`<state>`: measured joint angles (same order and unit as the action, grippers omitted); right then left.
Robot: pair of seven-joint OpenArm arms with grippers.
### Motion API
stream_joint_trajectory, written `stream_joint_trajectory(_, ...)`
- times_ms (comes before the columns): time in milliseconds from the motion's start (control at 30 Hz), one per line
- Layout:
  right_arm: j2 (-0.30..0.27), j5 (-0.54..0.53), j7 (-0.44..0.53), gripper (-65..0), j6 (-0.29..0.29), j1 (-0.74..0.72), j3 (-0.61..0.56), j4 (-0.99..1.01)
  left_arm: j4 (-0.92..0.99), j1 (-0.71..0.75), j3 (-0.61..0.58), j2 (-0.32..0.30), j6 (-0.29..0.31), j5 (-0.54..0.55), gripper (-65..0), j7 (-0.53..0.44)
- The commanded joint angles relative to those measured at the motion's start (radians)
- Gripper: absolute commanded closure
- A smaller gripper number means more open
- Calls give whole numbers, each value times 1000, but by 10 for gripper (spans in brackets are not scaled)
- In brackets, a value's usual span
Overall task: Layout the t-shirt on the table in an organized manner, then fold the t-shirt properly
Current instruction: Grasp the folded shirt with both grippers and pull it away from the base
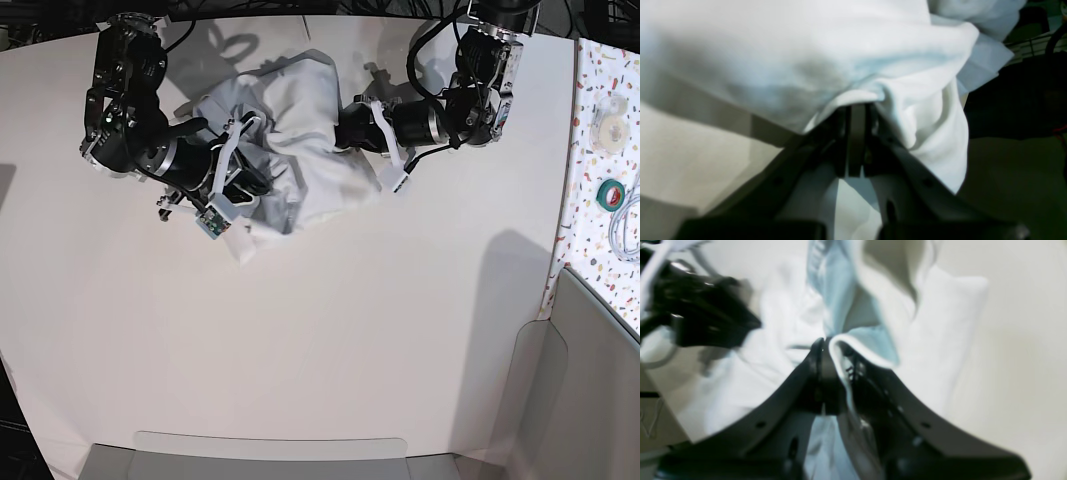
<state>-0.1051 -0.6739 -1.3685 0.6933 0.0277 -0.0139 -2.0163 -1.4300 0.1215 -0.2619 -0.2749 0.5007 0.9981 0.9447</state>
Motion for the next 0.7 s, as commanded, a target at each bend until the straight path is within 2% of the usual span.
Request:
stream_joint_trajectory(0, 8, -10, 24, 0, 5, -24, -21, -4, 28, 0, 0, -10, -60, -60, -11, 30)
stream_joint_trajectory(100, 14, 66, 24, 0, 5, -44, -82, 19, 28, 0, 0, -10, -60, -60, -11, 30)
stream_joint_trajectory(433, 84, 435, 24, 0, 5, -55, -228, 153, 28, 0, 0, -8, -60, -60, -11, 30)
stream_joint_trajectory(567, 94, 515, 24, 0, 5, -65, -283, 167, 28, 0, 2, -8, -60, -60, -11, 30)
stream_joint_trajectory(667, 94, 529, 24, 0, 5, -71, -300, 164, 28, 0, 2, -8, -60, -60, -11, 29)
